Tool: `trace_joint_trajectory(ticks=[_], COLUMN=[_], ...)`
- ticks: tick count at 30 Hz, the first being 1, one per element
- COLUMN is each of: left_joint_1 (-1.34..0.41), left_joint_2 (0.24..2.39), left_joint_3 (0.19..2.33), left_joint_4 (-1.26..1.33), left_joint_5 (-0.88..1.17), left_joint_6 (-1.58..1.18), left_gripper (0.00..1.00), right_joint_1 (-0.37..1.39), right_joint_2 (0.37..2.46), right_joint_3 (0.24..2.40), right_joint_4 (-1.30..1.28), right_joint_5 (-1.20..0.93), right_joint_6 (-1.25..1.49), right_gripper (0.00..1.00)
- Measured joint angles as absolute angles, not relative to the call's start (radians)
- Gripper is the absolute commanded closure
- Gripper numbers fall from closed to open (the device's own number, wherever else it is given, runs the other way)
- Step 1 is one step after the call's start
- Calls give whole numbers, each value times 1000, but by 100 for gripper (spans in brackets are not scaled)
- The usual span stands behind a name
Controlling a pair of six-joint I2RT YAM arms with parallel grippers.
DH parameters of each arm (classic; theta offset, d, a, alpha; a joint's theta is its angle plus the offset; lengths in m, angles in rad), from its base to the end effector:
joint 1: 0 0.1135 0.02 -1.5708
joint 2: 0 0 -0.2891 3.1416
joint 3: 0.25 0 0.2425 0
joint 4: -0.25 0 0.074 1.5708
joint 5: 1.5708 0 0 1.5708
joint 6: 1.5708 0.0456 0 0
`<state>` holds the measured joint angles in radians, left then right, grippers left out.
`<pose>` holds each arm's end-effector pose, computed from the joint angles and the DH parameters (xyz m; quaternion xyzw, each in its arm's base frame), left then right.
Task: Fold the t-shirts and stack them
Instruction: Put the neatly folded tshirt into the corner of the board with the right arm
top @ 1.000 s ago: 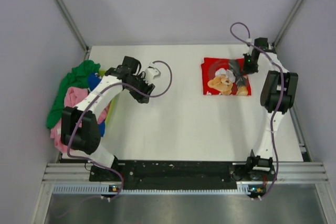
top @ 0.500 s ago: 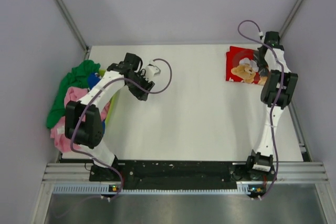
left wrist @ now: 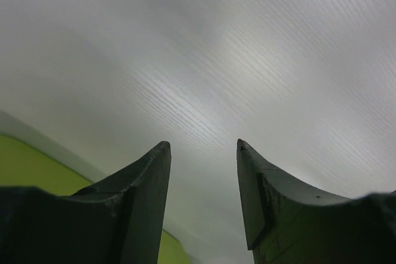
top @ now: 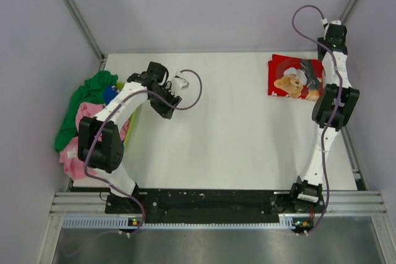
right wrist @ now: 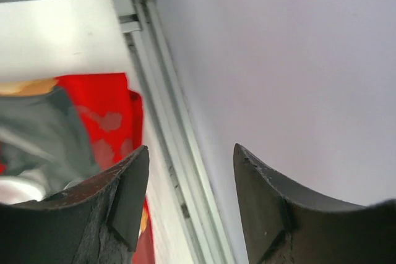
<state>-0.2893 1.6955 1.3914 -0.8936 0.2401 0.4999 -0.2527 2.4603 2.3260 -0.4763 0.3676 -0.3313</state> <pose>0.3239 -0.1077 0.2771 0.3956 0.8921 -0.0977 0.1955 0.5584 -0.1611 0.2567 0.0501 0.8747 -0.2860 0.3882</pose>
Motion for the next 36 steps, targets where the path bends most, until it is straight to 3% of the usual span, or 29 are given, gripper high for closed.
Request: trace_joint_trajectory(ticks=[8, 10, 13, 19, 24, 36], left_joint_1=[-289, -289, -289, -289, -289, -289], left_joint_2=[1682, 1663, 1638, 1606, 1601, 1588], left_joint_3=[1389, 1378, 1366, 1328, 1318, 1314], left_joint_4=[-888, -882, -876, -857, -855, -848], left_joint_5=[243, 245, 246, 247, 247, 245], left_joint_6=[500, 501, 501, 504, 505, 508], left_gripper=[48, 48, 48, 48, 47, 47], right_joint_1=[-192, -144, -59, 12, -8, -65], right_joint_2=[2057, 2014, 2034, 2201, 2305, 2262], right_joint_3=[1944, 1901, 1883, 1869, 1824, 1774], right_joint_4=[-478, -470, -465, -483, -506, -493], right_joint_5=[-88, -203, -307, -449, -421, -251], right_joint_6=[-242, -236, -213, -113, -23, 74], right_gripper=[75, 88, 100, 100, 100, 100])
